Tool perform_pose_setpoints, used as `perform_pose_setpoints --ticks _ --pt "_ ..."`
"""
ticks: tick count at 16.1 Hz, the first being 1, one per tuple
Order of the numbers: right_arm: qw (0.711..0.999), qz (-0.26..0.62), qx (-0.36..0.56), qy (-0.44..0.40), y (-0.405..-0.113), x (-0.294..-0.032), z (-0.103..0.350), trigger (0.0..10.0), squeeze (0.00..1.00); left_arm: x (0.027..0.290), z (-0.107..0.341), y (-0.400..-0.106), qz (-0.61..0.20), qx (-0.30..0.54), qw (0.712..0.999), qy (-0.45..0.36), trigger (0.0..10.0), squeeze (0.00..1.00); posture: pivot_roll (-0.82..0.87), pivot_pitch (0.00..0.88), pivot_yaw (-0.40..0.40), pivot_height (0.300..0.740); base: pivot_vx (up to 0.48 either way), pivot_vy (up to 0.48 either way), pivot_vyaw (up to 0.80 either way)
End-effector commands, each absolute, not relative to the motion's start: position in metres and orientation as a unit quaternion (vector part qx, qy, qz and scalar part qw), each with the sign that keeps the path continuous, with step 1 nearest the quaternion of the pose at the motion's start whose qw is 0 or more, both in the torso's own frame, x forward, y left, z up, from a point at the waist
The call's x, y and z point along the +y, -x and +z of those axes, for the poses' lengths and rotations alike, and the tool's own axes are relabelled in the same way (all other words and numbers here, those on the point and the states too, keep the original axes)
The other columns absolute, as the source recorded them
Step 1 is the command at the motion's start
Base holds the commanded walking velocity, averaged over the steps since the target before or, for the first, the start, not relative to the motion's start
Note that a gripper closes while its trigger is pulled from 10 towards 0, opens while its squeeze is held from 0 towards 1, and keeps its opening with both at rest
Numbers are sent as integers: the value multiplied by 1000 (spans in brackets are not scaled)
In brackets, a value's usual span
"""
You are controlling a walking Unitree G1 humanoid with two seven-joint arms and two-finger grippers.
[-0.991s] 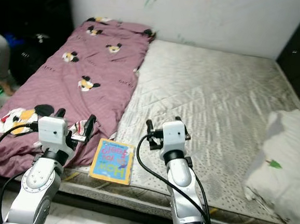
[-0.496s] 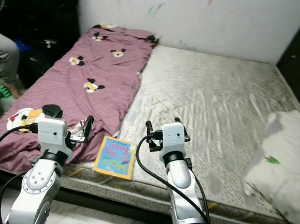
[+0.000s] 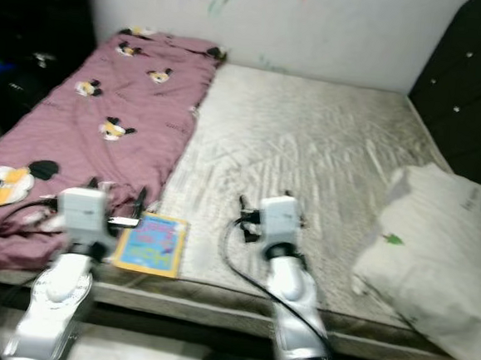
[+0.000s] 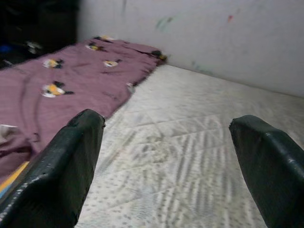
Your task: Clean up the room
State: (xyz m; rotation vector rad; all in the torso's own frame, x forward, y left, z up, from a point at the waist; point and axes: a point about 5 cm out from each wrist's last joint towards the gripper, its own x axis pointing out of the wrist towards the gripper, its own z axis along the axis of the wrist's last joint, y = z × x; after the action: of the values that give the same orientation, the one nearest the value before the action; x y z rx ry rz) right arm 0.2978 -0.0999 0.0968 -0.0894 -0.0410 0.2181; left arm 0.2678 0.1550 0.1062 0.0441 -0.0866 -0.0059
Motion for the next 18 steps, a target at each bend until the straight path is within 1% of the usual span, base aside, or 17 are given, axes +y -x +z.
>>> perform_pose_setpoints --ticks 1,8,12,14,18 --pt "994 98 -13 52 -299 -110 95 10000 0 147 107 -269 -13 -43 999 -16 10000 0 8 2 -14 740 0 -424 0" --pt "994 99 -10 52 -299 -112 94 10000 0 145 106 -269 -13 -43 999 -14 10000 0 8 0 -20 740 0 -413 0" --pt "994 97 -11 53 -300 -112 94 10000 0 143 109 -268 -29 -57 998 7 10000 0 7 0 -22 740 0 0 0" --pt "994 96 -11 53 -301 -113 94 10000 0 142 111 -269 -37 -64 997 1 10000 0 5 0 -21 740 0 0 0" --pt "994 95 -11 55 -302 -114 94 10000 0 139 111 -269 -44 -67 997 5 10000 0 0 0 -22 740 325 0 0"
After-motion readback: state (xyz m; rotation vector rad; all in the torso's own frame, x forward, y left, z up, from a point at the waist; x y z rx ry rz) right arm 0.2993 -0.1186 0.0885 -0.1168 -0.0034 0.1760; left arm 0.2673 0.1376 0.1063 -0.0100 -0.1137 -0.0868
